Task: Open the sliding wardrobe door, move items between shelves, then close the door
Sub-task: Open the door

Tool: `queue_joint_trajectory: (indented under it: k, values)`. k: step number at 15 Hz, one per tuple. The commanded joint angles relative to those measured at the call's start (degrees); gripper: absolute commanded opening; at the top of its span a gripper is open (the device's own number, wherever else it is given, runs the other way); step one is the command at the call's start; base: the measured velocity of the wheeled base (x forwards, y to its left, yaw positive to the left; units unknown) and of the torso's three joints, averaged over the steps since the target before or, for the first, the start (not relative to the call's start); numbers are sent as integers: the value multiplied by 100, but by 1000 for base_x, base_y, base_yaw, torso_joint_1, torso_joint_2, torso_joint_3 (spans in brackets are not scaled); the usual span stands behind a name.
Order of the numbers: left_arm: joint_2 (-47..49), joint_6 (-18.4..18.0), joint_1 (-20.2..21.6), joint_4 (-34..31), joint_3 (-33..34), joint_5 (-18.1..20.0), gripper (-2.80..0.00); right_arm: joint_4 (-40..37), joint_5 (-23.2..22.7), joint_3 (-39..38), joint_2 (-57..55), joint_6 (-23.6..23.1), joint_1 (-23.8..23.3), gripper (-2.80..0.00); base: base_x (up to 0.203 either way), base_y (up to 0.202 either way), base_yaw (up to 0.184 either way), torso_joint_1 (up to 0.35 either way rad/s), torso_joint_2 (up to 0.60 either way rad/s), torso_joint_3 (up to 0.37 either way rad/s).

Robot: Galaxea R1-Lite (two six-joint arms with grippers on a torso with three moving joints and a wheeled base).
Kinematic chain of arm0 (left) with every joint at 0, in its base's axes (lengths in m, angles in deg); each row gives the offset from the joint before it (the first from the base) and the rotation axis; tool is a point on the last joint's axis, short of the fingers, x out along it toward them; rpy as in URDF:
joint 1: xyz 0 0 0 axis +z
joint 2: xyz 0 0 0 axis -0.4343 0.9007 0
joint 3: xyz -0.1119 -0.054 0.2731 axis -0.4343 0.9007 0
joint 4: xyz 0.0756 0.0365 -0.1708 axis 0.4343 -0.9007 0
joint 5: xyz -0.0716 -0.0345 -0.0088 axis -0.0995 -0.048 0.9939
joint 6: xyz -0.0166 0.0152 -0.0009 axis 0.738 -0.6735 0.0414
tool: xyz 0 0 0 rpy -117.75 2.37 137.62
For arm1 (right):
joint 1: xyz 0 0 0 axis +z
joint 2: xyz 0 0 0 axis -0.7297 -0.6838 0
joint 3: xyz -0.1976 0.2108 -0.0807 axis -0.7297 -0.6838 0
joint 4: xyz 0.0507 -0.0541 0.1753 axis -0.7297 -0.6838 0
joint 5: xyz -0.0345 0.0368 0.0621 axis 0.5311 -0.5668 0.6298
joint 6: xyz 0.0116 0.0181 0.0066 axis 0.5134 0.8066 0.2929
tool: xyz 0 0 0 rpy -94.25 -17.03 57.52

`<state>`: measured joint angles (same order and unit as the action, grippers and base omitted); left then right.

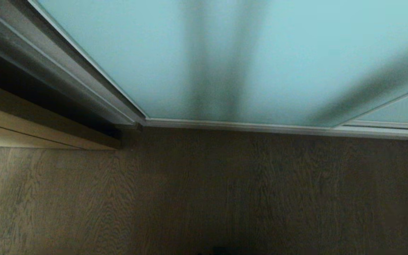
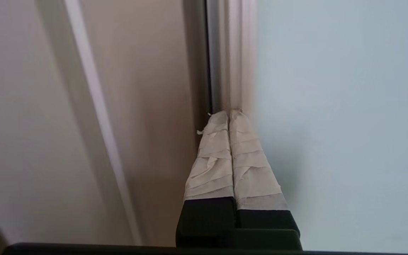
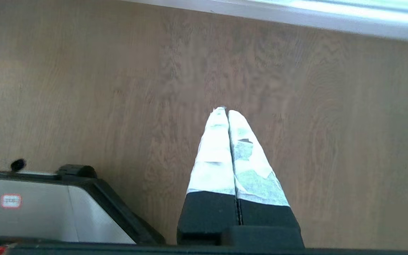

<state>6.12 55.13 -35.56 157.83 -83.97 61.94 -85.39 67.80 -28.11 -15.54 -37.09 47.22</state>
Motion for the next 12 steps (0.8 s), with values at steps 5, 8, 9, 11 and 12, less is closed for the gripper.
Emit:
queue_joint_trajectory:
  k: [5, 8, 9, 11, 12]
  values:
    - [11, -88, -38, 75, 44, -27, -280, -1, -4, 0, 10, -4, 0, -280, 0, 0, 0, 0, 0, 0]
    - [140, -90, -38, 36, -199, -35, -280, -1, -4, 0, 10, -6, 4, -280, 0, 0, 0, 0, 0, 0]
    - [164, -96, -64, 35, -246, -28, -280, -1, -4, 0, 10, -4, 8, -280, 0, 0, 0, 0, 0, 0]
    - [222, -195, -349, 43, -235, -30, -280, -1, -4, 0, 10, -4, 0, -280, 0, 0, 0, 0, 0, 0]
    - [296, -285, -514, 66, -236, -28, -280, -1, -4, -1, 10, -13, 0, -280, 0, 0, 0, 0, 0, 0]
